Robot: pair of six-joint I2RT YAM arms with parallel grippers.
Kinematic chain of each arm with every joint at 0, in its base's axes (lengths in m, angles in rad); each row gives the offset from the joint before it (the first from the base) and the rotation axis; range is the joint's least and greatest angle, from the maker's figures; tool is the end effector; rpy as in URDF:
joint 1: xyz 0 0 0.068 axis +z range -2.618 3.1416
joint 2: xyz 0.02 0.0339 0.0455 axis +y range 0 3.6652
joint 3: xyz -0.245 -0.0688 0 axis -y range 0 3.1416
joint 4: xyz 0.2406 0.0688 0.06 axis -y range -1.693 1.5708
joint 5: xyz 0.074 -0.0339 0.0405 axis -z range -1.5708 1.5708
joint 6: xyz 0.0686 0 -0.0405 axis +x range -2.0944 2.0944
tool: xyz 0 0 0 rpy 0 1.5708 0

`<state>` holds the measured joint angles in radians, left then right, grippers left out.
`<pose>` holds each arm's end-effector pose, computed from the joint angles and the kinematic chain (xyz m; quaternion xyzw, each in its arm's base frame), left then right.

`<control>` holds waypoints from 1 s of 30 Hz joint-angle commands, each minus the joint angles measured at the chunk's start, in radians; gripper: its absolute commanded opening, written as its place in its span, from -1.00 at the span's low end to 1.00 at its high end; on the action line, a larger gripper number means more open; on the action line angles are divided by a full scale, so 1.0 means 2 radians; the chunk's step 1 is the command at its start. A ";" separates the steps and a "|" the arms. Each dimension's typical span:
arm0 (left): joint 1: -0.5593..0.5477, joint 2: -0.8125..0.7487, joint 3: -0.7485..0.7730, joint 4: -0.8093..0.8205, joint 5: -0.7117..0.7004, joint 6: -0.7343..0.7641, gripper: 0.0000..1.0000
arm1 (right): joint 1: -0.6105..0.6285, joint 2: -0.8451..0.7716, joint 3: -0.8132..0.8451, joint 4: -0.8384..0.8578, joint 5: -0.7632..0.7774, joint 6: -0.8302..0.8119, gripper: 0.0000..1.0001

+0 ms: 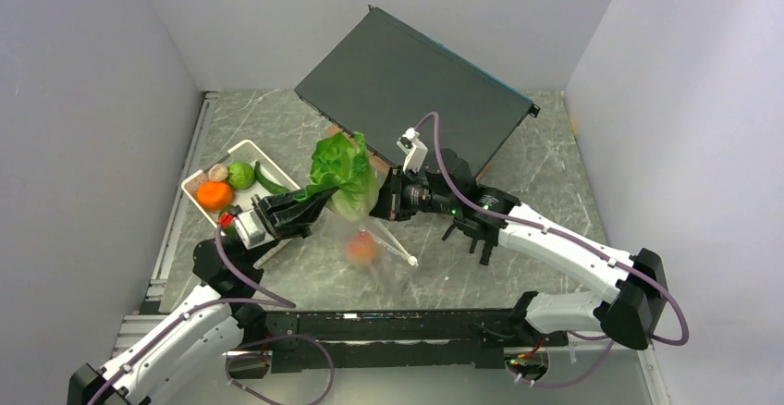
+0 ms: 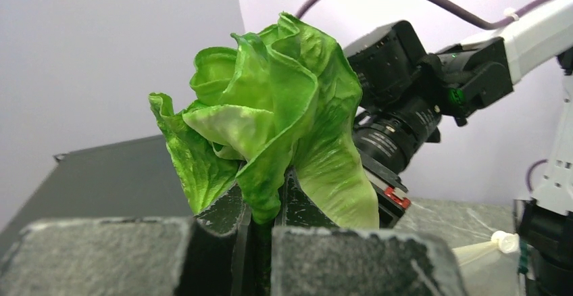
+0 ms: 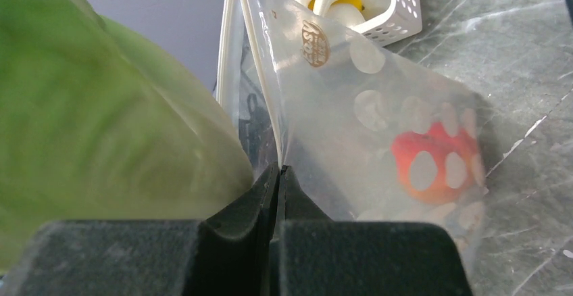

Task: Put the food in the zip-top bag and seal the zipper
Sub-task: Place the fake vegetable in the zipper food storage bag.

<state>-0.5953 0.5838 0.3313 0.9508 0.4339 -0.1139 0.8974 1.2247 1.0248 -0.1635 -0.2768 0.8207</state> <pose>0.1228 -0.1180 0.3341 0.2878 0.3542 -0.3926 0.7985 0.1821 0.2583 0.3052 -0.1095 0.8118 0.4999 0.2812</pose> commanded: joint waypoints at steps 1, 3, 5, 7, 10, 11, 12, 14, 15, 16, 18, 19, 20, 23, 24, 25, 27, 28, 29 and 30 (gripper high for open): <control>-0.001 -0.009 -0.003 0.038 -0.047 0.034 -1.00 | 0.001 -0.006 -0.001 0.035 -0.023 0.010 -1.00; -0.001 0.002 -0.003 0.040 -0.043 0.036 -1.00 | 0.001 -0.005 -0.001 0.038 -0.028 0.012 -1.00; -0.001 0.012 -0.005 0.062 -0.034 0.029 -1.00 | 0.001 -0.004 0.000 0.039 -0.033 0.014 -1.00; -0.001 0.017 -0.007 0.079 -0.034 0.023 -1.00 | 0.001 -0.004 0.000 0.038 -0.033 0.013 -1.00; -0.001 0.020 -0.002 0.065 -0.029 0.030 -1.00 | 0.001 -0.009 -0.003 0.036 -0.031 0.013 -1.00; -0.001 0.018 -0.003 0.061 -0.023 0.029 -1.00 | 0.000 -0.010 -0.003 0.035 -0.029 0.013 -1.00; -0.001 0.016 -0.010 0.062 -0.018 0.026 -1.00 | 0.000 -0.011 -0.003 0.034 -0.027 0.012 -1.00; -0.001 0.006 -0.026 0.058 -0.006 0.018 -1.00 | -0.002 -0.015 -0.005 0.033 -0.021 0.012 -1.00; -0.001 -0.003 -0.034 0.051 0.002 0.013 -1.00 | -0.003 -0.015 -0.007 0.033 -0.017 0.013 -1.00; -0.001 -0.013 -0.043 0.040 0.009 0.008 -1.00 | -0.005 -0.016 -0.008 0.034 -0.016 0.015 -1.00; -0.001 -0.041 -0.066 0.020 0.026 -0.003 -1.00 | -0.010 -0.015 -0.012 0.037 -0.016 0.020 -1.00; -0.001 -0.059 -0.079 0.015 0.030 -0.009 -1.00 | -0.012 -0.016 -0.014 0.040 -0.016 0.022 -1.00; -0.001 -0.078 -0.098 0.010 0.031 -0.014 -1.00 | -0.014 -0.017 -0.016 0.041 -0.015 0.025 -1.00; -0.003 -0.138 -0.119 -0.014 0.019 -0.019 -1.00 | -0.021 -0.017 -0.016 0.043 -0.017 0.029 -1.00; -0.004 -0.148 -0.119 -0.020 0.015 -0.019 -1.00 | -0.022 -0.017 -0.016 0.045 -0.020 0.031 -1.00; -0.003 -0.153 -0.118 -0.022 0.013 -0.018 -1.00 | -0.026 -0.016 -0.016 0.047 -0.026 0.033 -1.00; -0.004 -0.146 -0.111 -0.029 0.015 -0.015 -1.00 | -0.029 -0.013 -0.014 0.057 -0.037 0.041 -1.00; -0.004 -0.137 -0.108 -0.029 0.019 -0.015 -1.00 | -0.030 -0.011 -0.014 0.063 -0.043 0.044 -1.00; -0.004 -0.127 -0.105 -0.027 0.025 -0.016 -1.00 | -0.030 -0.009 -0.014 0.067 -0.048 0.047 -1.00; -0.004 -0.115 -0.102 -0.023 0.035 -0.018 -1.00 | -0.030 -0.007 -0.013 0.070 -0.052 0.050 -1.00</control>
<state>-0.5999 0.3019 0.0807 0.8944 0.4549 -0.1268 0.8448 1.2228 0.9848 -0.1219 -0.3309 0.8803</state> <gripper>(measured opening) 0.072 0.008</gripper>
